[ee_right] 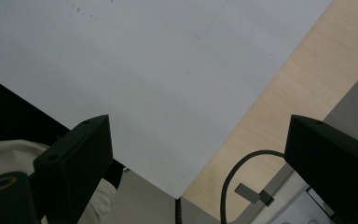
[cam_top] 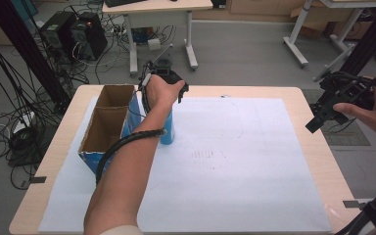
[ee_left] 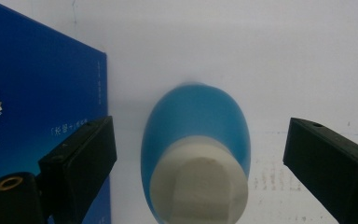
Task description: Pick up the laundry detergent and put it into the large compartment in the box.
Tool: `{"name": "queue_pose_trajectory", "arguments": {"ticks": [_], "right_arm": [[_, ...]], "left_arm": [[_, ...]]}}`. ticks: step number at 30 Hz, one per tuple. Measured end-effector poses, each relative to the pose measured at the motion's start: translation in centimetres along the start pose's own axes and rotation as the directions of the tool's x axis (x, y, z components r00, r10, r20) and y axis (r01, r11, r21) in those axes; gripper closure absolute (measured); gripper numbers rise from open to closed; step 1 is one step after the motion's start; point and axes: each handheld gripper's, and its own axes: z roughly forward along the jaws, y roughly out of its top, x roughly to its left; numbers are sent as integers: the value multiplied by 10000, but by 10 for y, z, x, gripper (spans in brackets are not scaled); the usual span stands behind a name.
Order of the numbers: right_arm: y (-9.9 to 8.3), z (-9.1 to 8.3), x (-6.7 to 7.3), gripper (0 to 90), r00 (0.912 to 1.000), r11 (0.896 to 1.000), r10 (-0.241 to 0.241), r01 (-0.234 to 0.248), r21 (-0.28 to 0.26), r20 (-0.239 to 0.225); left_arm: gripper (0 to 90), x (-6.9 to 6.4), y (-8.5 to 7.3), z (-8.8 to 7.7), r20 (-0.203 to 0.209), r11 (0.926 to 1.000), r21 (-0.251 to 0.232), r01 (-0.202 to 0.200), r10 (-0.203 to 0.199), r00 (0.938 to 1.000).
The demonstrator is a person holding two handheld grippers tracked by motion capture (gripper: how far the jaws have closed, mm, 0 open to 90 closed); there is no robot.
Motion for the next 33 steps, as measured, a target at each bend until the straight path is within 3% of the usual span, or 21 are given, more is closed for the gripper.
{"name": "queue_pose_trajectory", "arguments": {"ticks": [7, 20, 33], "right_arm": [[0, -1, 2, 80, 10000, 10000, -65, 65, -30, 32], [0, -1, 5, 80, 9999, 9999, -91, 91, -66, 62], [-2, -1, 4, 79, 9999, 9999, -109, 110, -87, 55]], "left_arm": [[205, 1, -2, 4, 32, 9999, 80, -142, 142, 9999], [374, -10, -7, 7, -435, 9982, -128, -591, 585, 9973], [380, -7, -10, 6, -366, 9969, -237, -746, 737, 9966]]}}
